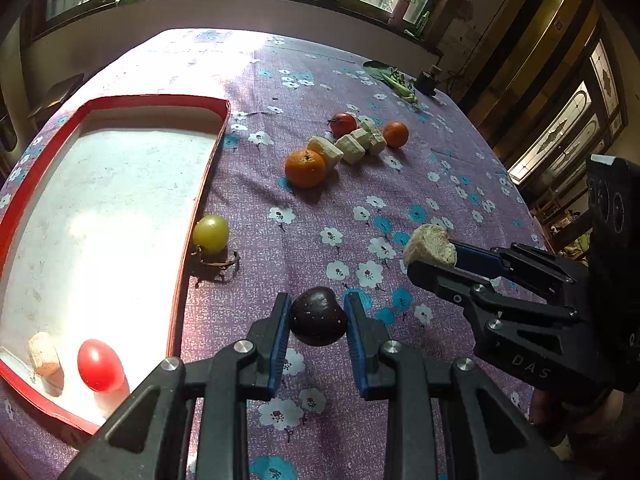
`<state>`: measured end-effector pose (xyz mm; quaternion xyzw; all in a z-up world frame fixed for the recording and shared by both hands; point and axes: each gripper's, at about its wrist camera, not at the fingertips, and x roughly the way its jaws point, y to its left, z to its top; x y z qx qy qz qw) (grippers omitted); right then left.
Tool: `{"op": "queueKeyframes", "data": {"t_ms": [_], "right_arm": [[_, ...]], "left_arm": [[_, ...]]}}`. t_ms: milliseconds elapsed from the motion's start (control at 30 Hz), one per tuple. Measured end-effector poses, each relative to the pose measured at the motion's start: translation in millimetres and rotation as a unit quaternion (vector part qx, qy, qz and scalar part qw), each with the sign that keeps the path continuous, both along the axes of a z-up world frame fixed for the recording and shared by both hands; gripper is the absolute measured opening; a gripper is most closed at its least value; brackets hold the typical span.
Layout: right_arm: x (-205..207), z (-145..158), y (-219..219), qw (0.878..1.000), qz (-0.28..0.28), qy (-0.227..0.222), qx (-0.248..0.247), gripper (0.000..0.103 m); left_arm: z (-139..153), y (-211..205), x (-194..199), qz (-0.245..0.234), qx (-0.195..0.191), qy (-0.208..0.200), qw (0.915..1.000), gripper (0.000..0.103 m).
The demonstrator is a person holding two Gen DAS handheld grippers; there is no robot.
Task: Organize fruits
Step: 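Carry the plum and round block over the red-rimmed tray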
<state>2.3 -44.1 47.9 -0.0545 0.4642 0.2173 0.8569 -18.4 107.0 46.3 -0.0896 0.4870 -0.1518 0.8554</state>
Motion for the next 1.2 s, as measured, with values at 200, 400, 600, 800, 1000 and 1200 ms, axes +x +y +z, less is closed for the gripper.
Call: {"op": "queueKeyframes", "data": {"t_ms": [200, 400, 600, 800, 1000, 1200], "right_arm": [[3, 8, 35, 0.999, 0.035, -0.004, 0.011, 0.032], [8, 14, 80, 0.997, 0.079, -0.011, 0.019, 0.032], [14, 12, 123, 0.992, 0.119, -0.004, 0.032, 0.032], [19, 3, 165, 0.987, 0.155, 0.004, 0.038, 0.032], [26, -16, 196, 0.984, 0.171, 0.028, 0.03, 0.032], [31, -33, 211, 0.983, 0.177, 0.052, 0.016, 0.032]], "left_arm": [[8, 31, -3, 0.033, -0.003, -0.01, 0.9994, 0.029], [10, 73, -6, 0.076, -0.002, -0.015, 0.997, 0.029], [9, 118, -7, 0.127, 0.006, -0.016, 0.9917, 0.029], [0, 157, -3, 0.171, 0.023, -0.012, 0.985, 0.029], [-15, 182, 2, 0.196, 0.029, 0.003, 0.9802, 0.029], [-28, 198, 3, 0.205, 0.032, 0.013, 0.9782, 0.029]]}}
